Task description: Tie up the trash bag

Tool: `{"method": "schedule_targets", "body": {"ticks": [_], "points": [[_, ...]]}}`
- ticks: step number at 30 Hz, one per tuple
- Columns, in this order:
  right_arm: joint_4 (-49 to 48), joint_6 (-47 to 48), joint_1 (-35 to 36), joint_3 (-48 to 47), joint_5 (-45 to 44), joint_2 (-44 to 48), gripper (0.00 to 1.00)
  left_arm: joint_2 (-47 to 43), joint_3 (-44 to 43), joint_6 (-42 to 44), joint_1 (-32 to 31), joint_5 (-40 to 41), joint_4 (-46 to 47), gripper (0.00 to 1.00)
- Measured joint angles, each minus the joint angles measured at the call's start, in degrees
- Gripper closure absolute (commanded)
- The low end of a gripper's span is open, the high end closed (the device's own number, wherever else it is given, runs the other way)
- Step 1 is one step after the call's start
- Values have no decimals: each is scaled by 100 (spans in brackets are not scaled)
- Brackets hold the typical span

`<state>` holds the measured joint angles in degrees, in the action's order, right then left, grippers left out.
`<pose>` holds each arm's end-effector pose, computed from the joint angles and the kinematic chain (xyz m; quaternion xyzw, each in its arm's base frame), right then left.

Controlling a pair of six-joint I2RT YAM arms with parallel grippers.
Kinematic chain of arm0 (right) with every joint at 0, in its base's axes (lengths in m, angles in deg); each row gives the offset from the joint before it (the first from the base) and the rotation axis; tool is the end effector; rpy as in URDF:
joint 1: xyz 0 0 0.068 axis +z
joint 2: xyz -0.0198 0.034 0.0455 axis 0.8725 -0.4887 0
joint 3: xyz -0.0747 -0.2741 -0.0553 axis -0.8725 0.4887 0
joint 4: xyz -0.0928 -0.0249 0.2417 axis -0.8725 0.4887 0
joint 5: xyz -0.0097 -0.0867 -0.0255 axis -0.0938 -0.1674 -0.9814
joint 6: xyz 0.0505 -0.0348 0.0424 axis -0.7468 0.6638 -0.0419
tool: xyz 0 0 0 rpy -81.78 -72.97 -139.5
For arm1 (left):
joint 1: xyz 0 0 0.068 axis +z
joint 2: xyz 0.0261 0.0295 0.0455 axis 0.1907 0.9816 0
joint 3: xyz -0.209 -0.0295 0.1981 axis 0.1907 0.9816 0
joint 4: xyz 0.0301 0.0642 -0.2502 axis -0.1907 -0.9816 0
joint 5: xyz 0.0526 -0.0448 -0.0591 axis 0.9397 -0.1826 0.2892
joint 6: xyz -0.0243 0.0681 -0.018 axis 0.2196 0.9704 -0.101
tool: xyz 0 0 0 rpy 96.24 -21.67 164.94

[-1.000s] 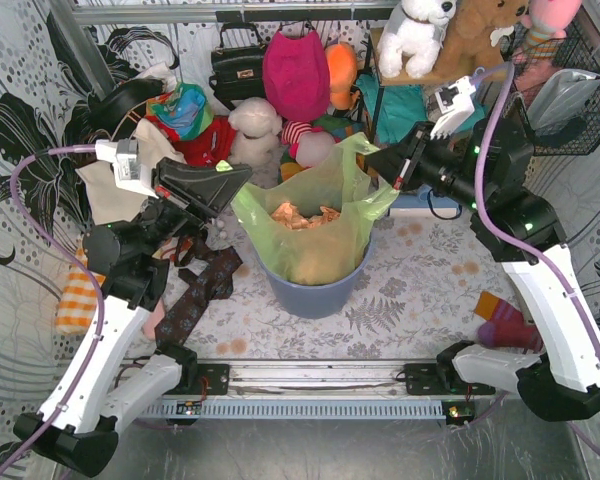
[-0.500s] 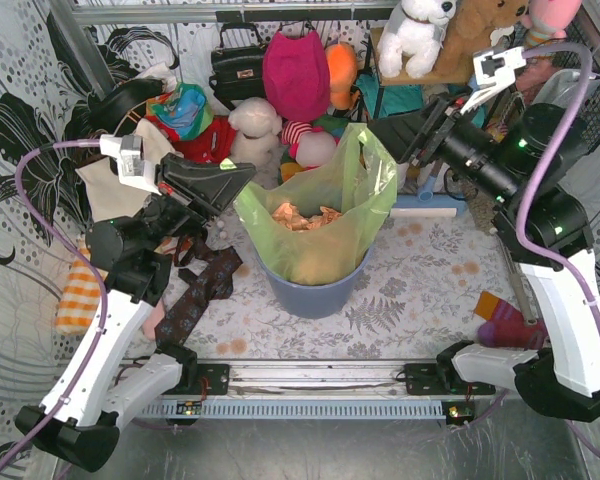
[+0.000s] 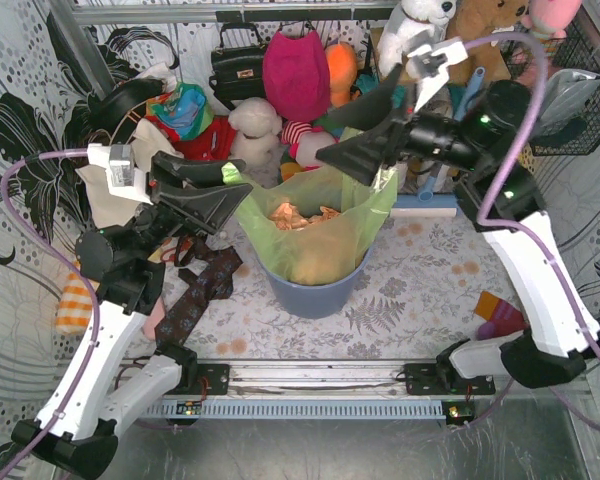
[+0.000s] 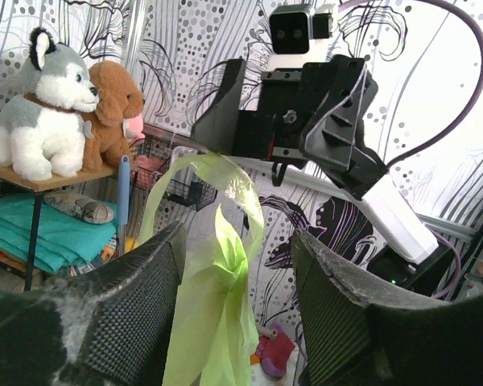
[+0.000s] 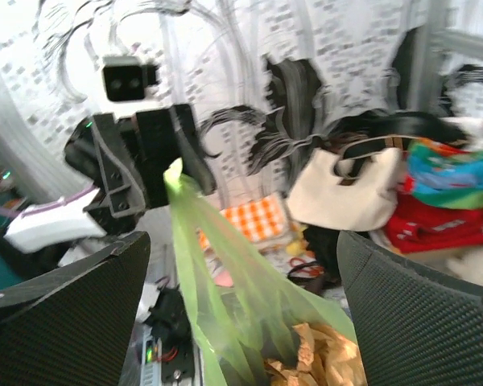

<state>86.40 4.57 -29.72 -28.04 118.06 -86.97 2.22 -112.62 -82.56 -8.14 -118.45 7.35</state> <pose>0.1794 0.1556 0.6166 -0.3256 0.4921 0.5264 0.6122 0.1265 -0.0814 0.5107 0.1882 0.4189 -0.5580 0.6912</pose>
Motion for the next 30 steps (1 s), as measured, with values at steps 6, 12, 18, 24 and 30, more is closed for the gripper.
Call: {"method": "schedule_targets", "body": {"ticks": [6, 12, 18, 24, 30], "points": [[-251, 363, 732, -267, 975, -758, 3, -118, 0, 70, 0, -11, -160, 31], [251, 942, 1241, -1263, 1255, -1563, 3, -129, 0, 70, 0, -146, -149, 43], [1012, 1543, 1598, -2275, 1252, -2251, 3, -116, 0, 61, 0, -352, -70, 47], [1537, 1869, 1799, -2524, 1285, -2546, 3, -114, 0, 42, 9, -573, -24, 42], [1639, 2079, 1851, -2522, 1410, -2544, 3, -125, -37, 74, 11, -695, -116, 36]]}}
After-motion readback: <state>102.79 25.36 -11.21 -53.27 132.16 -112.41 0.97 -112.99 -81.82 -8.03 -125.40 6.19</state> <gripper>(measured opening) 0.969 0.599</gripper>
